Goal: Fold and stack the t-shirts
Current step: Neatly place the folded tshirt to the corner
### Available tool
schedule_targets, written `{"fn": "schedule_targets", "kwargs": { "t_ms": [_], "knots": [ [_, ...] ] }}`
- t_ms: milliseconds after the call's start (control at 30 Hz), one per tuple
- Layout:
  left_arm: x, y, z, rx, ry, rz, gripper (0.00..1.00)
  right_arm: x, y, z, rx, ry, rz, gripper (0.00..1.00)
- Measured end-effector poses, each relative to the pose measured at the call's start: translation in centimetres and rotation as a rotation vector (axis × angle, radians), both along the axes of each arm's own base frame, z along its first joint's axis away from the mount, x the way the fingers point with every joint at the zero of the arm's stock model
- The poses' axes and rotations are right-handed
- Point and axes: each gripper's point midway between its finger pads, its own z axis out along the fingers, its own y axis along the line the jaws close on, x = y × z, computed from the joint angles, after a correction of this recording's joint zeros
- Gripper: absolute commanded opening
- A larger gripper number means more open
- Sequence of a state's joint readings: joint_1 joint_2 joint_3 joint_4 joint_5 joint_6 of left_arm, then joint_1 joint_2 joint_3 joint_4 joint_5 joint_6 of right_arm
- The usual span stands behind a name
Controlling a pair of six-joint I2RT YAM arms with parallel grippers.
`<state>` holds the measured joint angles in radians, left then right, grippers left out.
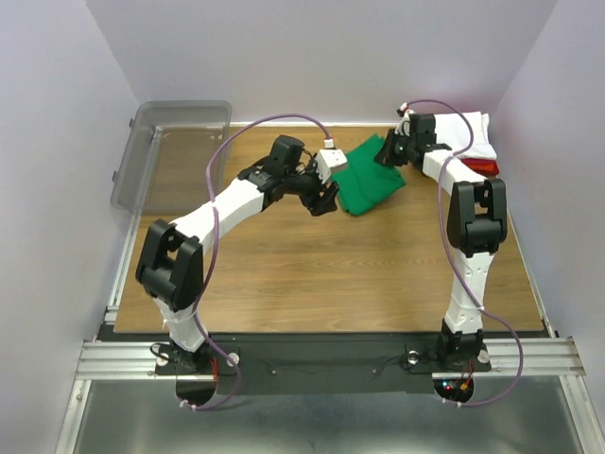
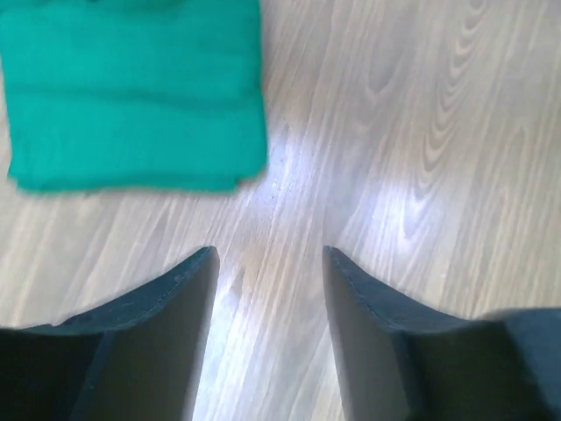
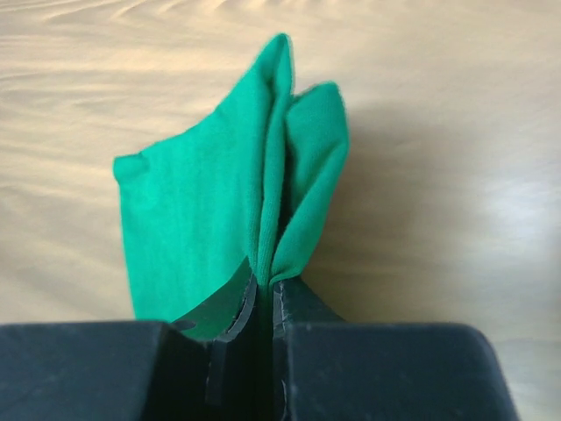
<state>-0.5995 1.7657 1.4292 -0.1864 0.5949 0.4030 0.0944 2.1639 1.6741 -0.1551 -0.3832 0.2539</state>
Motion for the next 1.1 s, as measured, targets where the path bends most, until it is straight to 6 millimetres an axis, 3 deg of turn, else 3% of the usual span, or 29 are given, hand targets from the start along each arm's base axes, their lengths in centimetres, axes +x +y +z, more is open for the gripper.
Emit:
{"fn": "schedule_targets", "kwargs": {
  "t_ms": [133,433,633,933,1100],
  "knots": [
    [-1.6,0.5,1.1,-0.026,0.014,-0.001,0.86,2.7,-3.3,0.9,-0.169,-0.049,-0.003,0.00],
    [-3.8,1.9,-2.2,0.011,0.124,0.022,0.90,5.3,-8.1,3.9,-0.453,-0.130,0.016,0.01],
    [-4.4,2.4,-2.3,0.012,0.136,0.036,0.91,6.3,-9.1,7.3,-0.534,-0.206,0.021,0.00],
    [-4.7,2.4,-1.3,-0.017,0.123,0.045,0.91,5.5,-9.8,9.4,-0.576,-0.220,0.021,0.01],
    [-4.8,2.3,-1.2,-0.023,0.124,0.041,0.91,5.6,-9.9,11.9,-0.576,-0.257,0.008,0.01]
  ]
}}
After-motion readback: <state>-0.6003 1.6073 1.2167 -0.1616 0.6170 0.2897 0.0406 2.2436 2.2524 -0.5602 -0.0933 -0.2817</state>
